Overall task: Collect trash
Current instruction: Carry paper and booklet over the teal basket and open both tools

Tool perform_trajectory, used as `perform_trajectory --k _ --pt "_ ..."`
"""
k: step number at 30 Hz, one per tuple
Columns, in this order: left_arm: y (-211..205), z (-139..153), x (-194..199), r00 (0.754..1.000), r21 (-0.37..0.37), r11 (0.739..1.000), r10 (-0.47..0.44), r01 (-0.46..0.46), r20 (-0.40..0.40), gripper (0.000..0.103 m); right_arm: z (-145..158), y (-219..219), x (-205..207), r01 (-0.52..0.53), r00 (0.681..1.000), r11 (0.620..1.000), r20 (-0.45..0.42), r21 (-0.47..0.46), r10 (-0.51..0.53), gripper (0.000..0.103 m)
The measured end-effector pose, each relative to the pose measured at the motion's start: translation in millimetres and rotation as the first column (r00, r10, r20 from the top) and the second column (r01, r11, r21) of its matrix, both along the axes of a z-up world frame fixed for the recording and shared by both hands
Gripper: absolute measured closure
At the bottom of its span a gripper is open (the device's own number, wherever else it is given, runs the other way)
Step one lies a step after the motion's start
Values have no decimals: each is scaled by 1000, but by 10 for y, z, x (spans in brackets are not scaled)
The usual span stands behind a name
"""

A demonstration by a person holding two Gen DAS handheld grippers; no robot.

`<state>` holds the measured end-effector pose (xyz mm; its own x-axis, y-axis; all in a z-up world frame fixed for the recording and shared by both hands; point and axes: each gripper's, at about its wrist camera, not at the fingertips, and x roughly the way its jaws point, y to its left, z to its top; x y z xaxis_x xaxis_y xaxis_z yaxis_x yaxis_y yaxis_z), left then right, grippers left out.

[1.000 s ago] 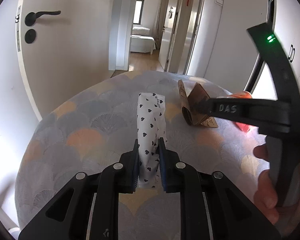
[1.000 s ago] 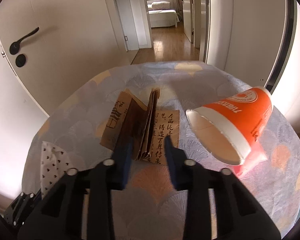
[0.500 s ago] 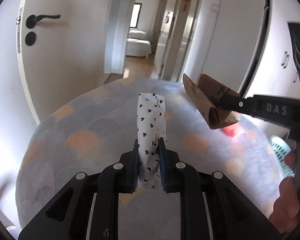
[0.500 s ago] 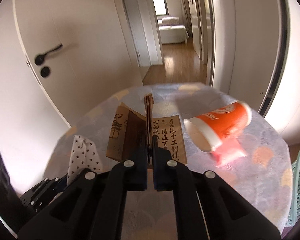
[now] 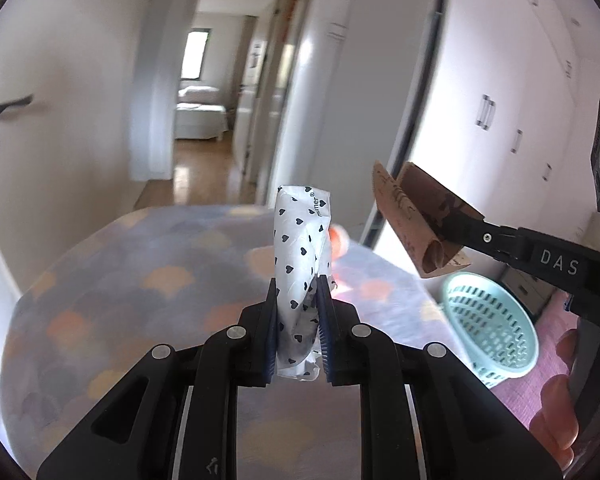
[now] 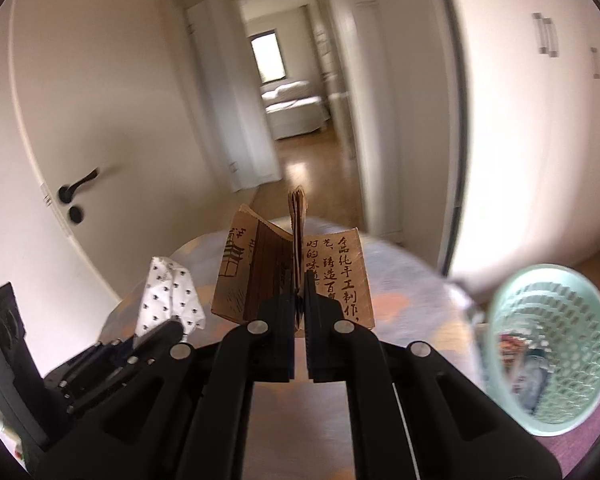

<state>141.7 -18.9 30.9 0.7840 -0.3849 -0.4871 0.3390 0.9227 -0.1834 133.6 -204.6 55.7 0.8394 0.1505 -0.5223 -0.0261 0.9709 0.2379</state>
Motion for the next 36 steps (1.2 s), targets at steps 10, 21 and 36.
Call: perform_trajectory --k 10,21,36 --pt "-1315 103 -101 973 87 972 -224 218 56 87 -78 -1233 -484 244 970 969 6 51 -244 100" --pt "-2584 -323 299 855 -14 875 -476 484 -203 87 -648 -2509 -698 502 864 840 -163 206 -477 100" --pt "-2973 -588 493 851 3 877 -465 480 -244 38 -1098 -2858 -460 605 779 790 -282 98 -560 84"
